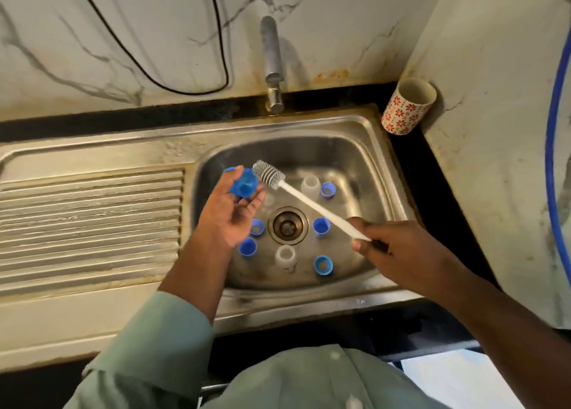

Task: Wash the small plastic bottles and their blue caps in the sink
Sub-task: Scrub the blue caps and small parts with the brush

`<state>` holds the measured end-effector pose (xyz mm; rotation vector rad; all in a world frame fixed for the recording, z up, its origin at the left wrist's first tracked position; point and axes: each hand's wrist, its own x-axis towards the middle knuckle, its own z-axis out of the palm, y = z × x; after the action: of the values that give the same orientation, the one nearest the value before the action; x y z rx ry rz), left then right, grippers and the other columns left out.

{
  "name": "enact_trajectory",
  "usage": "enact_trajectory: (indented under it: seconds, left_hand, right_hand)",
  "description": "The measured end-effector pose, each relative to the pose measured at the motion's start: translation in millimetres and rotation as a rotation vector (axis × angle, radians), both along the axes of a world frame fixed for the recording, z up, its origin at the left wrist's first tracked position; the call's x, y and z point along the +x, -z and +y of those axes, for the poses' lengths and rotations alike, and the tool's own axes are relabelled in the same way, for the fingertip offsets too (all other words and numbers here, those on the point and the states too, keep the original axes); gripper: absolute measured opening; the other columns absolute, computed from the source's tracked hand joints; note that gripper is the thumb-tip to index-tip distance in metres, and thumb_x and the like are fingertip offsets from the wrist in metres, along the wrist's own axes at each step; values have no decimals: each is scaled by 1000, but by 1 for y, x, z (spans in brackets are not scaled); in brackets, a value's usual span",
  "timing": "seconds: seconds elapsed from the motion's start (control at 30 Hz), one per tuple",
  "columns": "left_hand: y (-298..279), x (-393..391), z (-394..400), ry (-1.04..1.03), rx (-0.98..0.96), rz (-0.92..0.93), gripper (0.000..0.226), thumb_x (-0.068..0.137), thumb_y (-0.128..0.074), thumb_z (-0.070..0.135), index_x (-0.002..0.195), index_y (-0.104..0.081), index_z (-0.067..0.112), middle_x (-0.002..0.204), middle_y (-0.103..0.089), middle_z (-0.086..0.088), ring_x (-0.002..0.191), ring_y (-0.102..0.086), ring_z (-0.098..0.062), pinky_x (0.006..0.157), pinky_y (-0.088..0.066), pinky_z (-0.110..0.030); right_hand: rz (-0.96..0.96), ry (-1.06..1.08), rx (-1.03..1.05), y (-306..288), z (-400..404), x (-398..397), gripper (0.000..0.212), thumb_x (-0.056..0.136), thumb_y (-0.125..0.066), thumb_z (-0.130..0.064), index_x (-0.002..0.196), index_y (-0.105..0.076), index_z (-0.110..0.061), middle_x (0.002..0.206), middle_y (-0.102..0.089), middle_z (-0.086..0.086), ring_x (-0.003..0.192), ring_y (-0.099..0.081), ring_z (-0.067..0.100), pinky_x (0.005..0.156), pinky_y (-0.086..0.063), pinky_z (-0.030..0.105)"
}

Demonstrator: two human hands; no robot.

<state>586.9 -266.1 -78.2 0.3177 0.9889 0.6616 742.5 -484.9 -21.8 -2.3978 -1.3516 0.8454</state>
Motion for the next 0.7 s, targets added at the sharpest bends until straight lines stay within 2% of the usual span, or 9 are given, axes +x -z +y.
enact_trajectory:
  seconds: [0.07,0.17,0.23,0.3,0.37,0.47,0.53,0.6,0.7]
  left_hand:
    - [-1,-12,5,-41,20,5,23,92,-66,20,108,-60,5,98,-63,-13,82,-68,-22,77,-59,-34]
    - [-2,-26,11,-63,87,19,61,83,-75,23,137,-49,6,110,-64,-13,72,-71,-19,59,-58,-29]
    - [-8,-32,10,-7,141,16,55,88,-72,22,136,-50,8,109,-65,-15,80,-72,-23,67,-61,-34]
    - [-14,-38,13,3,163,-19,48,91,-68,20,134,-51,8,113,-66,-18,92,-72,-28,82,-61,-42]
    - [-18,-45,19,0,194,-11,44,90,-68,19,131,-54,10,116,-66,-18,92,-72,-28,85,-59,-42]
    - [-15,-56,21,35,209,-24,36,90,-68,20,124,-59,13,111,-66,-16,87,-72,-27,82,-59,-37]
    - [-16,-60,23,73,216,-61,32,91,-67,17,122,-60,13,110,-68,-16,97,-71,-30,87,-59,-43]
    - [-18,-64,31,59,231,-72,24,90,-67,12,113,-63,15,105,-70,-14,95,-71,-29,87,-58,-47]
    - [-19,-69,30,21,262,-71,19,89,-69,11,106,-64,17,97,-71,-10,91,-70,-30,90,-56,-44]
  right_hand:
    - [-92,-73,-13,-8,6,-11,43,98,-48,-44,141,-46,-39,71,-50,-9,61,-49,5,61,-43,23]
    - [-221,-210,-61,-20,19,-33,45,100,-39,-47,145,-36,-41,85,-53,-9,74,-52,7,69,-46,25]
    - [-276,-202,-77,-24,31,-47,45,101,-36,-48,146,-31,-42,98,-57,-8,86,-56,12,76,-50,29]
    - [-333,-161,-96,-28,36,-62,44,101,-35,-48,145,-31,-42,96,-56,-8,85,-58,14,76,-51,30]
    - [-142,-67,-86,-33,34,-76,39,100,-43,-44,138,-46,-41,78,-54,-8,66,-55,9,60,-47,24]
    - [415,178,21,-41,35,-86,22,97,-56,-33,116,-67,-34,58,-53,-4,43,-44,11,42,-38,26]
    - [489,261,52,-39,37,-94,23,98,-54,-30,117,-66,-37,59,-53,0,41,-42,13,42,-37,27]
    - [449,269,41,-39,34,-110,22,98,-54,-32,117,-64,-36,59,-52,0,41,-42,13,40,-37,26]
    - [544,213,62,-46,31,-128,20,98,-52,-34,103,-67,-22,60,-52,4,41,-44,15,38,-39,25]
